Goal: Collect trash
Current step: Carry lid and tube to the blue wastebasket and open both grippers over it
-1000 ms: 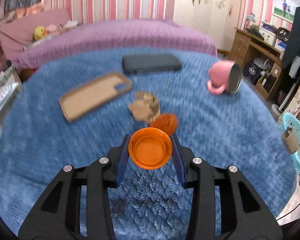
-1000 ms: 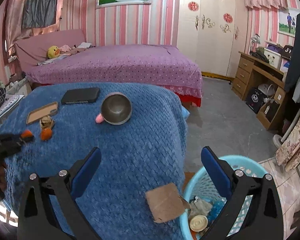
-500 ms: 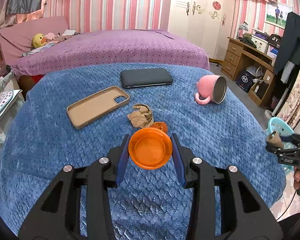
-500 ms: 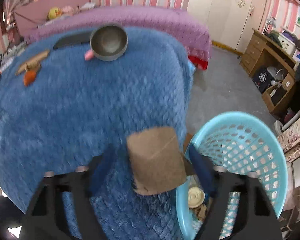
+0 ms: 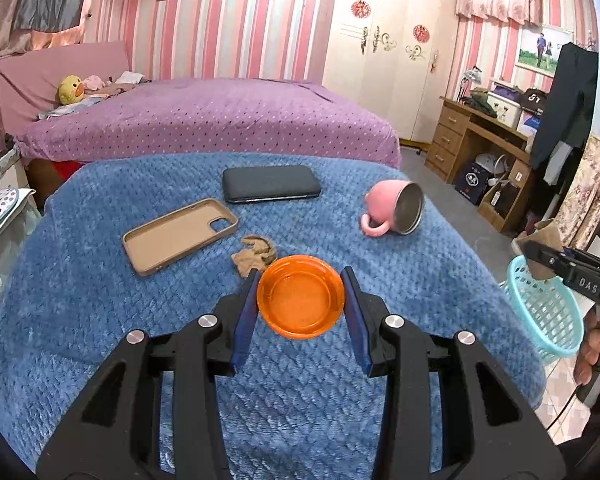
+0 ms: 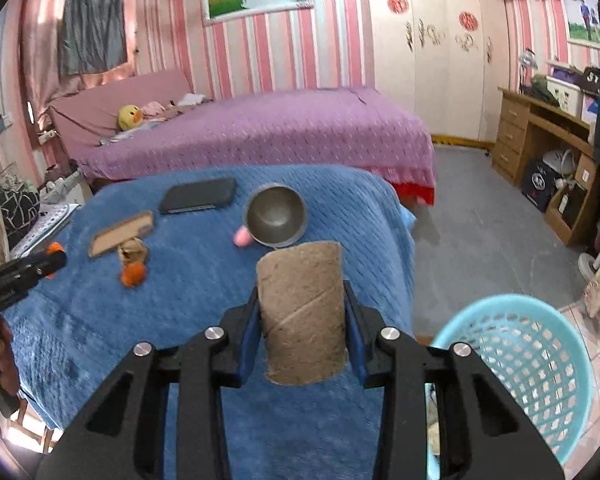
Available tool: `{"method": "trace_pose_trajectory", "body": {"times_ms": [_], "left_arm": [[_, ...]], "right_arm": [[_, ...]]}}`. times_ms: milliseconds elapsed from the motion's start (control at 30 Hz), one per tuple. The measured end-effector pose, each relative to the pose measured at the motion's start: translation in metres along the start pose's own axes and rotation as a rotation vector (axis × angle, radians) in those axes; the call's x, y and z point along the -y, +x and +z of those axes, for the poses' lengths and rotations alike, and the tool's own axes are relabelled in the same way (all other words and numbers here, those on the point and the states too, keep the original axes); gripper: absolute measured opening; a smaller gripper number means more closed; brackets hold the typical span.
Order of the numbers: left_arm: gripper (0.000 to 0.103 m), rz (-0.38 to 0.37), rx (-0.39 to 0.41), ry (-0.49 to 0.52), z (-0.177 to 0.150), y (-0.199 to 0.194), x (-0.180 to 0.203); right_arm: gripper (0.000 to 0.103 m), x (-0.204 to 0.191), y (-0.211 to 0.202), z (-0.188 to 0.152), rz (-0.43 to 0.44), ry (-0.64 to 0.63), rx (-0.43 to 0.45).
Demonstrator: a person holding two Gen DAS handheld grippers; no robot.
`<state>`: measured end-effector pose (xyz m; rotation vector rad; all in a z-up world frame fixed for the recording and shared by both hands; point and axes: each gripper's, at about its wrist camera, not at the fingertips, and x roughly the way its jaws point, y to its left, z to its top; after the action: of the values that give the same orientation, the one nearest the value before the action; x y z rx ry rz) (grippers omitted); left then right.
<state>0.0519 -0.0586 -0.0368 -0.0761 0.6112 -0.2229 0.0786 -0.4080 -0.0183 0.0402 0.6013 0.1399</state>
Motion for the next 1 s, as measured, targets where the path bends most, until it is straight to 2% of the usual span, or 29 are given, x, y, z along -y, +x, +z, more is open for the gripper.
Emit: {"method": "trace_pose_trajectory", "body": {"times_ms": [200, 567, 700, 1000], "left_arm": [[0.039, -0.01, 0.007, 0.009, -0.001, -0.004, 0.006], [0.039, -0.03, 0.007, 0.034, -0.005, -0.004, 0.025], [0.039, -0.05, 0.011, 0.035, -0.003, -0.003, 0.037], [0.039, -0.104, 0.047, 0.05, 0.007, -0.003, 0.067]], "right_arm": [[0.037, -0.01, 0.0, 0.003, -0.023, -0.028, 0.001], [0.037, 0.024, -0.019, 0.007, -0.056, 0.03, 0.039], [0.037, 0.035, -0.03, 0.01, -0.13, 0.022, 0.064], [0.038, 0.082, -0.056, 0.021, -0.208, 0.122, 0.11]]}}
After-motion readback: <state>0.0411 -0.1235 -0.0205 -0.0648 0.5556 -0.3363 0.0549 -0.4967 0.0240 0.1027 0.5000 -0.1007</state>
